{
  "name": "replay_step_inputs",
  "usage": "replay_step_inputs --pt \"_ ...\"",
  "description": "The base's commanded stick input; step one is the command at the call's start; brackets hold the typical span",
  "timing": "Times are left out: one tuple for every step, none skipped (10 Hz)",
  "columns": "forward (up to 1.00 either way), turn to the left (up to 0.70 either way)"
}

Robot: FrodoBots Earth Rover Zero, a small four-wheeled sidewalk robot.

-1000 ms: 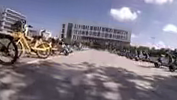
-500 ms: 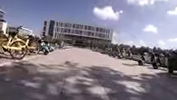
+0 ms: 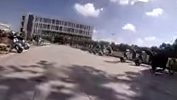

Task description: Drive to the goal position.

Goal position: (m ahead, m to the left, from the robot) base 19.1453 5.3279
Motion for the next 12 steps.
replay_step_inputs --pt "0.70 0.00" --pt "0.70 0.00" --pt "0.70 0.00" --pt "0.70 0.00" --pt "0.70 0.00" --pt "0.70 0.00" --pt "0.70 0.00" --pt "0.70 0.00" --pt "0.70 0.00" --pt "0.70 0.00" --pt "0.70 0.00" --pt "0.70 0.00"
